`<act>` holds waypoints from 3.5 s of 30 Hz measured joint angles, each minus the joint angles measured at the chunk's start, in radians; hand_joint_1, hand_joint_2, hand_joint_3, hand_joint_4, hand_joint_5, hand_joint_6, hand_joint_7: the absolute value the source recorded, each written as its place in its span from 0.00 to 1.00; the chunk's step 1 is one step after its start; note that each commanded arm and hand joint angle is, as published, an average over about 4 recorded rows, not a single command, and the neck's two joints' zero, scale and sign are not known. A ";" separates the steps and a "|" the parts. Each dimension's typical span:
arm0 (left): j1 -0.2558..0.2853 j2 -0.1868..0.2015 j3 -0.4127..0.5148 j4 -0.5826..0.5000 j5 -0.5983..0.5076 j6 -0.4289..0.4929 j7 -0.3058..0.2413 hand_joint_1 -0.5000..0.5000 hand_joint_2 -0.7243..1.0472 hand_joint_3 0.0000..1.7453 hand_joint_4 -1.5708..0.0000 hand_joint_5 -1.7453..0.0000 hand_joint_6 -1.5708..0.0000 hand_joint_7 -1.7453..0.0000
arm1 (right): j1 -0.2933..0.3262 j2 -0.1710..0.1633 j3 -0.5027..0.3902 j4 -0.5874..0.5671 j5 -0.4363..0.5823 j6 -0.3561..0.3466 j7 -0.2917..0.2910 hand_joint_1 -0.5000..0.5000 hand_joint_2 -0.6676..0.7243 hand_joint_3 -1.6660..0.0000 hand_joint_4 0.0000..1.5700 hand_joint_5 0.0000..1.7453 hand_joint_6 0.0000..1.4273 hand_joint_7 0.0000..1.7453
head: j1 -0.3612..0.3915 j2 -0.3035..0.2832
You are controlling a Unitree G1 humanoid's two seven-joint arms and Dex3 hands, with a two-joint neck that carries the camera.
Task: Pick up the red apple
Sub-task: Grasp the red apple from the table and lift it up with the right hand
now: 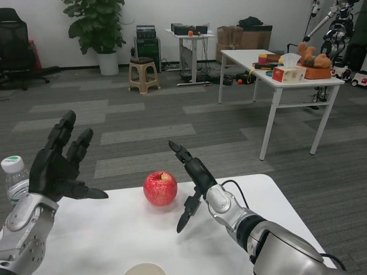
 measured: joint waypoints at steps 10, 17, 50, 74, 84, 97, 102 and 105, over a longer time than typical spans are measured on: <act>-0.027 -0.002 -0.036 0.029 0.000 0.000 0.000 0.00 0.40 0.00 1.00 0.82 1.00 0.98 | -0.050 0.035 0.089 0.085 -0.001 0.023 -0.064 0.00 0.77 1.00 0.00 0.00 0.00 0.04 | -0.024 -0.009; -0.032 -0.003 -0.040 0.031 0.000 0.000 0.000 0.00 0.40 0.00 1.00 0.82 1.00 0.97 | -0.070 0.054 0.184 0.109 -0.001 0.031 -0.100 0.00 0.73 1.00 0.00 0.00 0.00 0.04 | -0.034 -0.011; -0.019 -0.007 -0.034 0.029 -0.002 0.000 0.000 0.00 0.40 0.00 1.00 0.82 1.00 0.99 | -0.118 0.083 0.465 0.098 0.014 0.044 -0.153 0.02 0.73 1.00 0.01 0.00 0.00 0.12 | -0.030 -0.006; -0.015 -0.007 -0.034 0.028 -0.002 0.000 0.000 0.00 0.40 0.00 1.00 0.82 1.00 1.00 | -0.118 0.086 0.458 0.104 0.014 0.044 -0.153 0.01 0.65 1.00 0.02 0.00 0.00 0.14 | -0.004 -0.008; -0.006 -0.007 -0.029 0.025 -0.002 0.000 0.000 0.00 0.40 0.00 1.00 0.88 1.00 0.99 | -0.115 0.085 0.437 0.116 0.014 0.045 -0.124 0.08 0.45 0.98 0.09 0.42 0.22 0.66 | 0.002 -0.011; 0.010 -0.007 -0.018 0.017 -0.002 0.000 0.000 0.00 0.40 0.00 1.00 0.88 1.00 1.00 | -0.062 0.070 0.331 0.115 0.016 0.024 -0.076 0.08 0.42 0.95 0.09 0.69 0.42 0.95 | 0.017 -0.017; 0.013 -0.007 -0.012 0.015 -0.003 0.000 0.000 0.00 0.40 0.00 1.00 0.85 1.00 1.00 | -0.029 0.051 0.273 0.097 0.016 0.008 -0.056 0.11 0.35 0.92 0.09 0.78 0.50 0.96 | 0.020 -0.016; 0.013 -0.007 -0.012 0.014 -0.005 0.000 0.000 0.00 0.40 0.00 1.00 0.87 1.00 1.00 | -0.008 0.039 0.239 0.077 0.017 0.001 -0.046 0.12 0.32 0.90 0.09 0.83 0.52 0.96 | 0.021 -0.017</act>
